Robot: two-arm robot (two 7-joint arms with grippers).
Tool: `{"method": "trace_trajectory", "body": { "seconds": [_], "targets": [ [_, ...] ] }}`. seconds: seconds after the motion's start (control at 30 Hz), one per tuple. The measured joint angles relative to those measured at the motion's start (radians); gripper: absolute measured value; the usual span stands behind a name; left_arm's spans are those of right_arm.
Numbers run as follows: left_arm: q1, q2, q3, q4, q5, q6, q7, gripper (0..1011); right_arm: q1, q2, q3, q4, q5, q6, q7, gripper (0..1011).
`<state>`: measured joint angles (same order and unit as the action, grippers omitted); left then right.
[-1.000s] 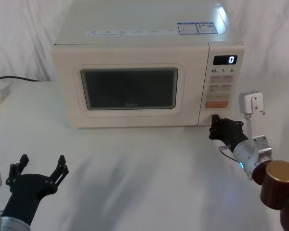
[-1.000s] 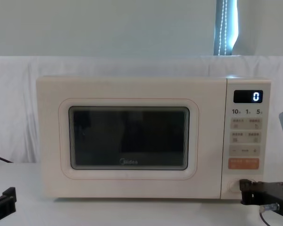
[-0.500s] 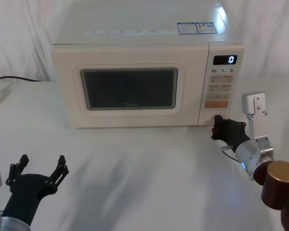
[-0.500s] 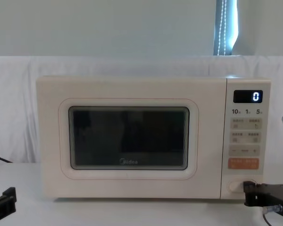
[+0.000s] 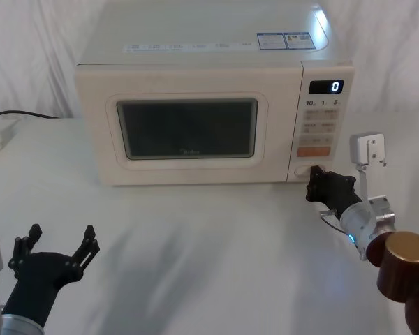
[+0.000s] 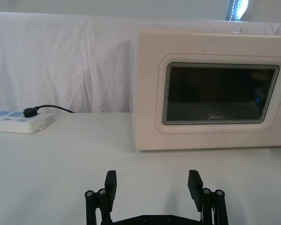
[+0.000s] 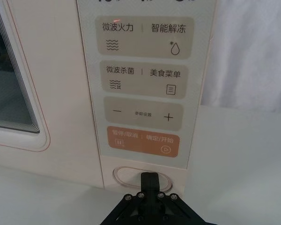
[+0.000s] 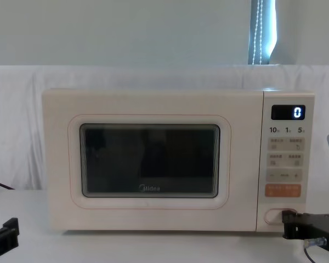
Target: Press the button to open the microwave door with one hand; close the microwave door with the other hand.
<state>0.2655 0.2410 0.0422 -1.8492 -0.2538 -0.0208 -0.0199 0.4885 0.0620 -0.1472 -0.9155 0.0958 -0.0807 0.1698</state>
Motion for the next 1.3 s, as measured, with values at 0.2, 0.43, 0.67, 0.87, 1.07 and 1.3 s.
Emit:
{"method": "trace_trajectory", "body": {
  "seconds": [0.2, 0.43, 0.67, 0.87, 1.07, 1.3],
  "targets": [
    [0.0, 0.0, 0.0, 0.0, 0.0, 0.0, 0.0, 1001, 0.011, -0.002, 0.0, 0.018, -0.003, -0.005, 0.001, 0],
    [0.0, 0.0, 0.0, 0.0, 0.0, 0.0, 0.0, 1001, 0.026, -0.005, -0.002, 0.038, -0.009, -0.009, 0.001, 0],
    [0.0, 0.0, 0.0, 0.0, 0.0, 0.0, 0.0, 1001, 0.039, -0.01, -0.002, 0.059, -0.013, -0.014, -0.001, 0],
    [0.0, 0.0, 0.0, 0.0, 0.0, 0.0, 0.0, 1001, 0.049, -0.012, -0.001, 0.074, -0.017, -0.019, -0.002, 0],
    [0.0, 0.0, 0.0, 0.0, 0.0, 0.0, 0.0, 1001, 0.055, -0.014, -0.001, 0.081, -0.02, -0.021, -0.003, 0],
    [0.0, 0.0, 0.0, 0.0, 0.0, 0.0, 0.0, 1001, 0.058, -0.015, 0.0, 0.085, -0.024, -0.022, -0.007, 0]
  ]
}}
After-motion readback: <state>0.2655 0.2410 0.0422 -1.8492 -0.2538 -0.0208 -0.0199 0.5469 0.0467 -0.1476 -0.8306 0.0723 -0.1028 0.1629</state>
